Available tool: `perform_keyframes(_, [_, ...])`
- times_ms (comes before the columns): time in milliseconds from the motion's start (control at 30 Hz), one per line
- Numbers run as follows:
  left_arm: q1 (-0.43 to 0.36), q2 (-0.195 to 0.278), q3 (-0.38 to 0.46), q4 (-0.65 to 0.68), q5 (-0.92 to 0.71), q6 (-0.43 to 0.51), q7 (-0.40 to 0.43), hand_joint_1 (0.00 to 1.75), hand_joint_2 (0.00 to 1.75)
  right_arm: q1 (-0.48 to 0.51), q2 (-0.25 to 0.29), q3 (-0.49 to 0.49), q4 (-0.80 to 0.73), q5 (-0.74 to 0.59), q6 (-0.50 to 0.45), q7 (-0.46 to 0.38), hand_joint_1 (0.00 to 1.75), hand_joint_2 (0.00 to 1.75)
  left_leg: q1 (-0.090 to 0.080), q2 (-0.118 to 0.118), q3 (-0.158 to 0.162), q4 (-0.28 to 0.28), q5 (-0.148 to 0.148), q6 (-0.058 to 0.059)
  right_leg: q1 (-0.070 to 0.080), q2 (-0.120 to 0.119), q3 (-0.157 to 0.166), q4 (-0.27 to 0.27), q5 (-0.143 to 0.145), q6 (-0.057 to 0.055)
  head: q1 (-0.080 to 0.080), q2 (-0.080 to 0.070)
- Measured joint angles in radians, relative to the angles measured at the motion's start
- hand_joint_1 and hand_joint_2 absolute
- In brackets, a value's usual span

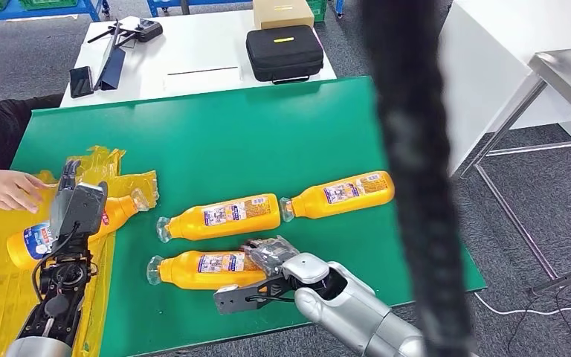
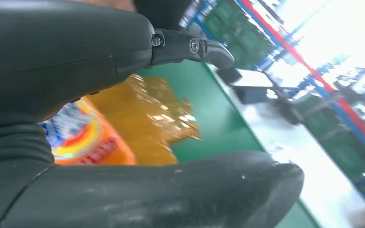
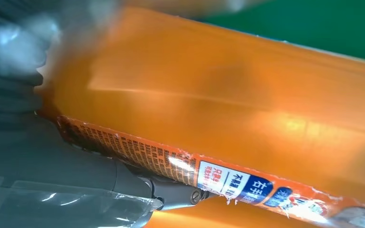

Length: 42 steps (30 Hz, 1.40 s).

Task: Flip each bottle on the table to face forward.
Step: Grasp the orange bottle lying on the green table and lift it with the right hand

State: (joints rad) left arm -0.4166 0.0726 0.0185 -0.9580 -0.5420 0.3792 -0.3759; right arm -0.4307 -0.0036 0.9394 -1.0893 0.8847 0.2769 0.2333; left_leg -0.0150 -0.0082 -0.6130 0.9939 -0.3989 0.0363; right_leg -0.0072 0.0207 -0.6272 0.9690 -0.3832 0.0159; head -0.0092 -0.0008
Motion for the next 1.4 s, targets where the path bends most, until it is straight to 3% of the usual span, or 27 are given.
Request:
perform_keyframes(300, [0.002,-0.006,-0.065,-0.050,0.056,-0.004,-0.008,0.00,0.00,-0.002,0.054,-0.017,0.112,0.007,-0.058,0.000,1.75,1.75,0.003,0.005,0.014,0.000,-0.002,-0.003,0.003,0.007,0.011,0.000,0.000,-0.004,0.000,0.000])
perform_keyframes(633, [0.002,-0.008,-0.090,-0.051,0.076,-0.012,-0.014,0.00,0.00,-0.004,0.072,-0.031,0.146,0.006,-0.073,0.001,1.75,1.75,0.005,0.007,0.021,0.000,-0.004,-0.006,0.006,0.008,0.017,0.000,-0.001,-0.006,0.000,0.000])
perform_keyframes(800, [0.000,-0.017,-0.092,-0.052,0.250,-0.146,-0.017,0.00,0.00,0.014,0.077,-0.054,0.149,-0.003,-0.104,-0.001,1.75,1.75,0.006,0.006,0.022,0.000,-0.004,-0.006,0.006,0.008,0.018,-0.001,-0.003,-0.008,0.000,0.000])
perform_keyframes(900, [0.007,-0.025,-0.083,-0.066,0.422,-0.285,-0.010,0.00,0.00,0.028,0.074,-0.095,0.137,-0.116,-0.084,-0.065,1.75,1.75,0.006,0.006,0.022,0.000,-0.004,-0.006,0.006,0.008,0.018,-0.001,-0.002,-0.007,0.000,0.000])
perform_keyframes(1033, [0.026,-0.027,-0.045,-0.093,0.624,-0.380,-0.014,0.00,1.75,0.103,0.025,-0.207,0.043,-0.519,0.074,-0.255,1.75,1.75,0.006,0.004,0.016,0.000,-0.003,-0.005,0.006,0.007,0.016,0.000,-0.001,-0.007,0.000,0.000])
perform_keyframes(1167, [0.070,-0.011,0.037,-0.132,0.729,-0.368,-0.028,0.00,1.75,0.206,-0.066,-0.365,-0.141,-0.789,0.130,-0.336,1.75,1.75,0.006,0.000,0.005,0.000,-0.001,-0.003,0.004,0.002,0.007,0.000,0.000,-0.006,0.000,0.000])
perform_keyframes(1400, [0.145,0.008,0.158,-0.211,0.770,-0.364,-0.034,0.00,1.75,0.289,-0.156,-0.548,-0.359,-0.862,0.131,-0.377,1.75,1.75,0.005,0.000,-0.003,0.001,-0.002,-0.003,0.004,0.002,-0.001,0.000,-0.001,-0.006,0.000,0.000])
